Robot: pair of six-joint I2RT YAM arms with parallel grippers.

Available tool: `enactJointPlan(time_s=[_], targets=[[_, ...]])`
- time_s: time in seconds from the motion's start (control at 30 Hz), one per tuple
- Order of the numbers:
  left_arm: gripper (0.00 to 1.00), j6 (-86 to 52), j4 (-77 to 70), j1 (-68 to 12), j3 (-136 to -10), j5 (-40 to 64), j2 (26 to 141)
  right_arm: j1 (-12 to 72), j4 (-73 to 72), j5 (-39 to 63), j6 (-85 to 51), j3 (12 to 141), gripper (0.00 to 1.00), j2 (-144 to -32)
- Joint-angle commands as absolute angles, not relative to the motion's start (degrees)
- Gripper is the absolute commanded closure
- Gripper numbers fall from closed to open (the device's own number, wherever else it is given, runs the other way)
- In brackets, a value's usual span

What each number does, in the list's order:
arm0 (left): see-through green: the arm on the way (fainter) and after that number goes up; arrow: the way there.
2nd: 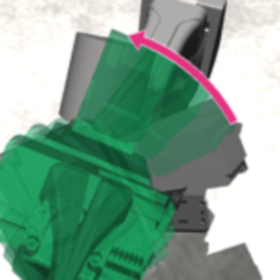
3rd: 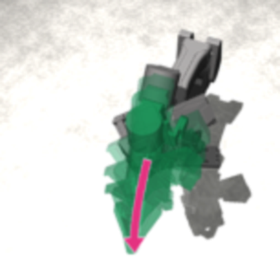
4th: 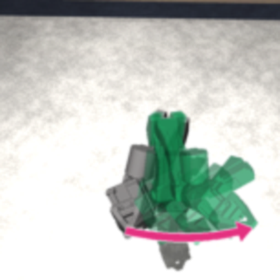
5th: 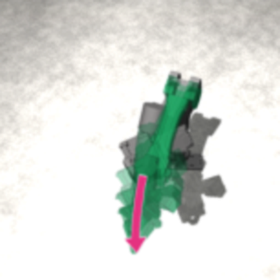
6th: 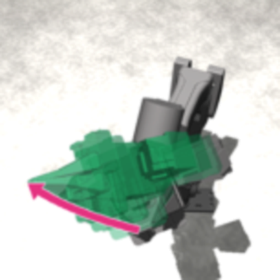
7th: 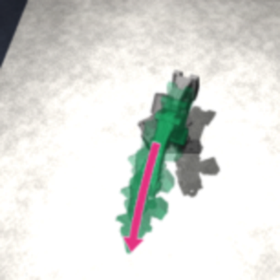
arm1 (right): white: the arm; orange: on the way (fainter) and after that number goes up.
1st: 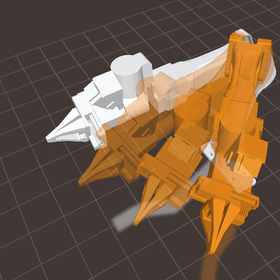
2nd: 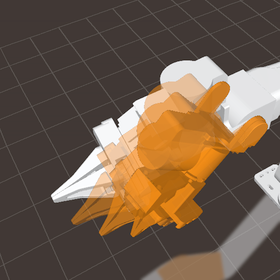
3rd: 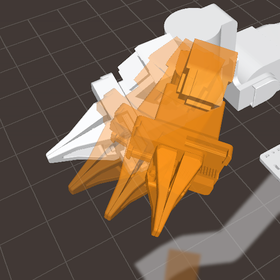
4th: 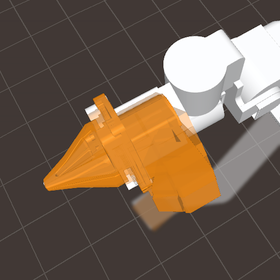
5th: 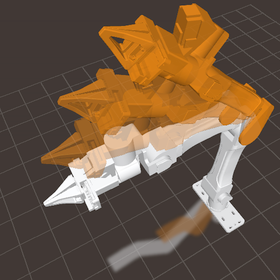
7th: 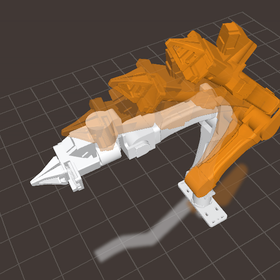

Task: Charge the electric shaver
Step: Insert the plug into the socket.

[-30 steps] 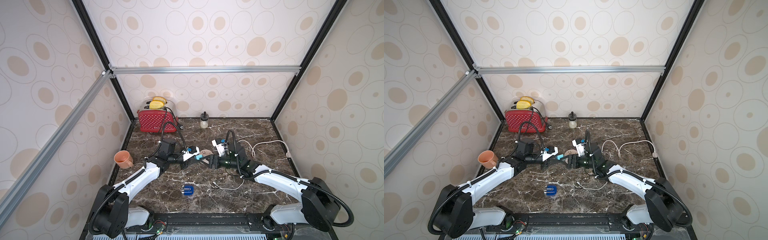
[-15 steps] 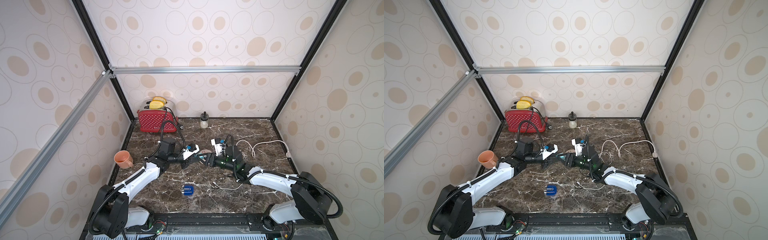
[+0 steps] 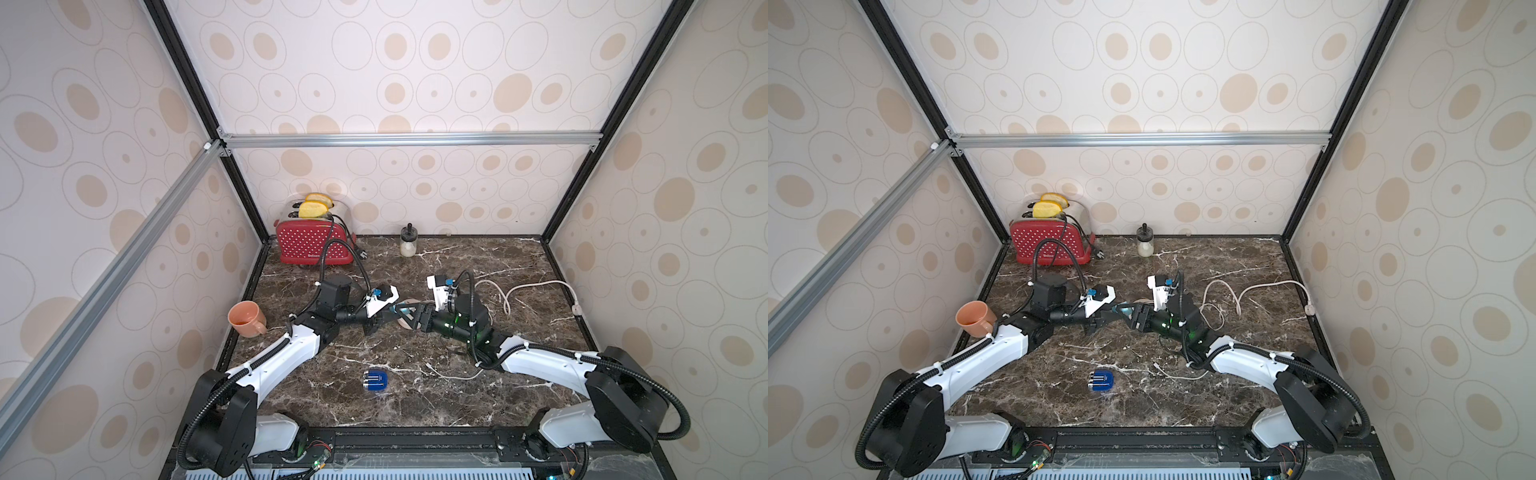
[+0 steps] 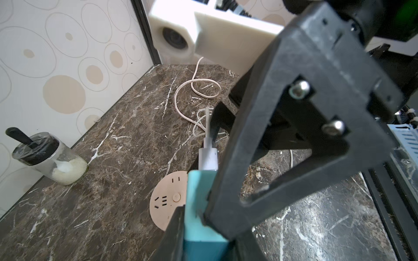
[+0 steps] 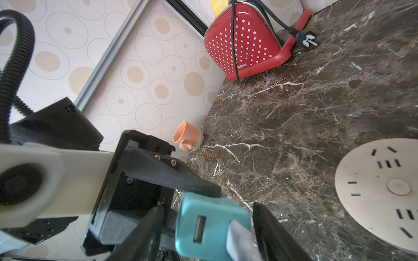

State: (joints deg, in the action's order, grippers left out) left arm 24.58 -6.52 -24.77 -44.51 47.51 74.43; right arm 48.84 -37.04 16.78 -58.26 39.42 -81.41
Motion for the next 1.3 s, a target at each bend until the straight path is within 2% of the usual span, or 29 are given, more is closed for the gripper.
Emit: enactJointPlan(time_s=[0.0, 0.13, 0.5, 0.67, 0.73, 0.77, 0.8, 0.87, 0.9, 0.97, 1.03, 1.1, 1.13, 1.27], targets=[[1.0, 23.5, -9.0, -24.7, -44.6, 48.7, 73.0, 49.1, -41.5, 16.5, -60.4, 39.7, 0.4, -82.8], [1.0, 23.3, -9.7, -24.7, -44.4, 48.4, 73.1, 49.1, -43.2, 17.2, -61.2, 39.8, 0.49, -83.6], [1.0, 23.0, -9.8, -24.7, -44.3, 49.0, 73.4, 49.0, -46.0, 15.2, -61.4, 38.9, 0.48, -83.3], [1.0, 22.9, -9.8, -24.7, -44.4, 48.5, 73.4, 49.0, -45.8, 15.9, -61.6, 39.4, 0.65, -83.6], [1.0, 22.8, -9.8, -24.7, -44.5, 48.2, 73.5, 49.0, -46.4, 15.4, -61.5, 38.8, 0.77, -83.4], [0.96, 22.6, -9.9, -24.7, -44.5, 47.9, 73.5, 49.0, -46.7, 14.8, -61.4, 38.4, 0.82, -83.1], [0.87, 22.3, -10.2, -24.7, -44.4, 47.4, 73.4, 49.0, -46.7, 14.2, -61.2, 38.0, 0.88, -82.6], [0.81, 22.0, -10.5, -24.7, -44.2, 46.6, 73.1, 49.0, -45.1, 13.6, -60.1, 37.7, 0.97, -81.6], [0.73, 21.9, -10.3, -24.7, -44.1, 46.0, 73.0, 48.9, -42.9, 13.4, -58.8, 37.9, 1.0, -80.9], [0.54, 21.5, -9.6, -24.8, -43.9, 44.1, 72.6, 48.9, -36.8, 12.9, -54.8, 38.9, 1.0, -78.7], [0.39, 21.7, -6.8, -24.7, -43.8, 41.4, 71.8, 48.9, -27.5, 10.7, -48.9, 40.4, 1.0, -75.8], [0.16, 22.6, -3.1, -24.7, -43.7, 39.6, 70.6, 48.9, -18.1, 7.3, -43.2, 42.0, 1.0, -73.2], [0.01, 22.6, -2.0, -24.7, -43.5, 38.9, 70.0, 48.8, -15.3, 5.9, -41.0, 42.5, 1.0, -72.2], [0.01, 18.9, -0.8, -24.5, -41.0, 32.9, 66.3, 48.8, -7.9, 1.0, -35.2, 43.3, 1.0, -71.3]])
